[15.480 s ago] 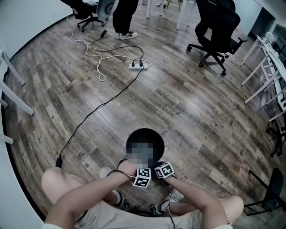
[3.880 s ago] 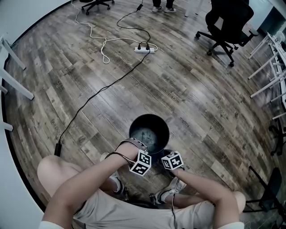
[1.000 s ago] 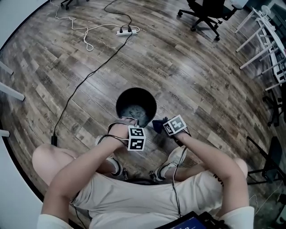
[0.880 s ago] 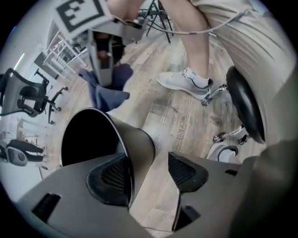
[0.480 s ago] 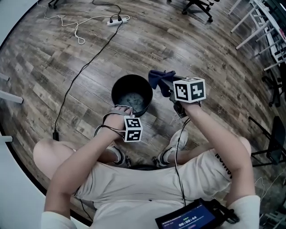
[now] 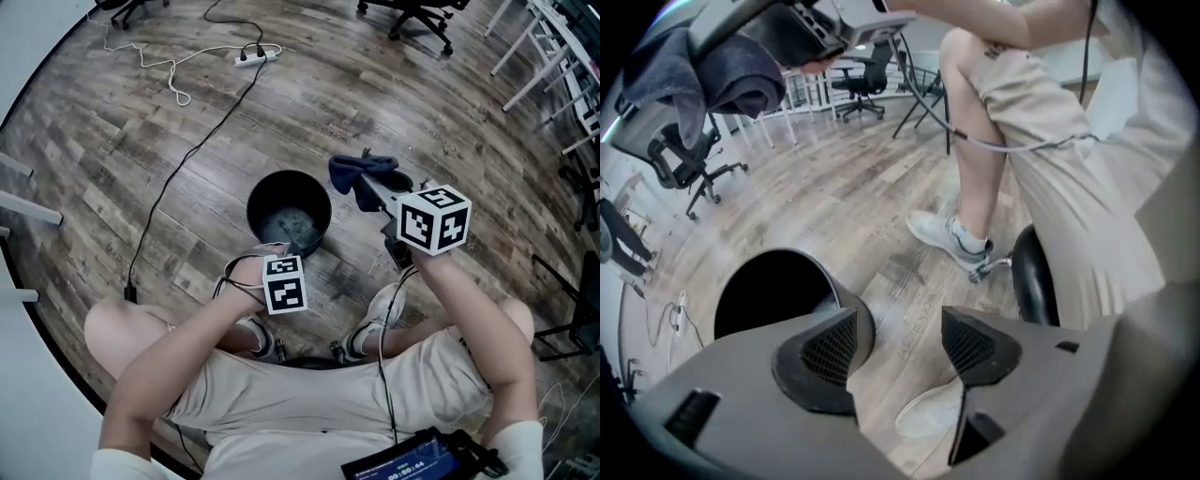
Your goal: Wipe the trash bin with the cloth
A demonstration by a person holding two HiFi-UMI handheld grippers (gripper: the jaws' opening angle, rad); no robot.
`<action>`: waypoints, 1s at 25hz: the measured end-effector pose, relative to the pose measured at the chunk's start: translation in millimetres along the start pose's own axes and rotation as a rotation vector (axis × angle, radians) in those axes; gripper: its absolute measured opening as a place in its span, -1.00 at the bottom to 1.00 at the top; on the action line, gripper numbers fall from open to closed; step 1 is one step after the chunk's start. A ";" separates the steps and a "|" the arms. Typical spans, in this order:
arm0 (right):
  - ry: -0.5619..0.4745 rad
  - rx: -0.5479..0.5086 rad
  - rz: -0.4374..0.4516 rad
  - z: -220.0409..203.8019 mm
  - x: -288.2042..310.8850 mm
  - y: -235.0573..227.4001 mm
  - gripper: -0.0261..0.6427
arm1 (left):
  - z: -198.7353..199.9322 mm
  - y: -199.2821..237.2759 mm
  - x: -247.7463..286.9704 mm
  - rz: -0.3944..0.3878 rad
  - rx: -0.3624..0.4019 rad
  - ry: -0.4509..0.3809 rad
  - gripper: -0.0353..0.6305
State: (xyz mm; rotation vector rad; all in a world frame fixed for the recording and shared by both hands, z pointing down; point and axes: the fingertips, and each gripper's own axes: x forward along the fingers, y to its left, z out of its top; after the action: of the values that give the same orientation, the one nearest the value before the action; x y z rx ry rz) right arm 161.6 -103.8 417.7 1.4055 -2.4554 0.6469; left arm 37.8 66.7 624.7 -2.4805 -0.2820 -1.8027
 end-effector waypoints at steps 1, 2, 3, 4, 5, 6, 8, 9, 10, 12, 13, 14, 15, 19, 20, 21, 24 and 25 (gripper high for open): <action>-0.022 0.008 0.000 5.9 -6.0 1.3 -0.68 | 9.5 -1.4 -9.1 -0.002 -0.007 -0.044 -0.05; -0.045 0.015 -0.001 11.2 -12.9 3.0 -0.68 | 18.4 -1.3 -19.1 0.007 -0.011 -0.089 -0.05; -0.068 0.019 -0.006 16.7 -20.1 4.6 -0.68 | 27.3 1.9 -30.2 0.026 -0.016 -0.136 -0.05; -0.091 0.017 -0.014 23.0 -26.7 5.4 -0.68 | 35.9 9.4 -42.7 0.055 -0.028 -0.189 -0.05; -0.115 0.011 -0.023 30.3 -31.5 5.5 -0.68 | 43.1 21.1 -56.5 0.093 -0.048 -0.244 -0.05; -0.140 0.005 -0.031 37.7 -34.4 5.4 -0.68 | 47.9 35.5 -71.2 0.135 -0.077 -0.301 -0.05; -0.183 -0.003 -0.039 48.2 -36.5 6.6 -0.68 | 50.4 63.0 -100.9 0.207 -0.158 -0.413 -0.06; -0.202 -0.011 -0.045 51.0 -37.5 7.2 -0.68 | 49.9 74.3 -115.9 0.231 -0.208 -0.472 -0.08; -0.223 -0.023 -0.058 53.4 -39.2 6.8 -0.68 | 49.6 85.1 -132.4 0.247 -0.265 -0.541 -0.13; -0.271 -0.050 -0.085 60.0 -43.3 4.9 -0.68 | 49.3 107.4 -172.7 0.267 -0.412 -0.718 -0.24; -0.296 -0.064 -0.088 63.3 -44.3 5.8 -0.68 | 46.0 117.1 -194.9 0.275 -0.497 -0.823 -0.26; -0.316 -0.079 -0.084 65.5 -44.1 7.9 -0.68 | 39.0 125.1 -216.1 0.288 -0.579 -0.927 -0.32; -0.329 -0.093 -0.080 66.1 -42.9 10.4 -0.68 | 28.6 131.8 -234.6 0.308 -0.649 -1.020 -0.43; -0.336 -0.080 -0.064 60.6 -36.4 14.8 -0.68 | -7.3 155.4 -266.3 0.359 -0.763 -1.197 -0.81; -0.332 -0.063 -0.063 58.2 -35.0 14.8 -0.68 | -13.8 160.6 -265.3 0.355 -0.783 -1.213 -0.86; -0.325 -0.041 -0.063 55.5 -33.4 14.6 -0.68 | -20.9 165.2 -261.8 0.348 -0.812 -1.222 -0.86; -0.280 0.026 -0.066 47.6 -27.1 12.1 -0.68 | -35.2 177.2 -246.0 0.297 -0.921 -1.216 -0.86; -0.258 0.034 -0.058 45.4 -23.8 13.0 -0.68 | -36.4 179.5 -241.7 0.275 -0.947 -1.217 -0.86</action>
State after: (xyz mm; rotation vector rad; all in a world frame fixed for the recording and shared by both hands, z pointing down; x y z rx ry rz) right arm 163.1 -102.2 364.8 1.6603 -2.5944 0.5253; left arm -35.5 -142.0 417.2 -3.5990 1.0508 -0.0338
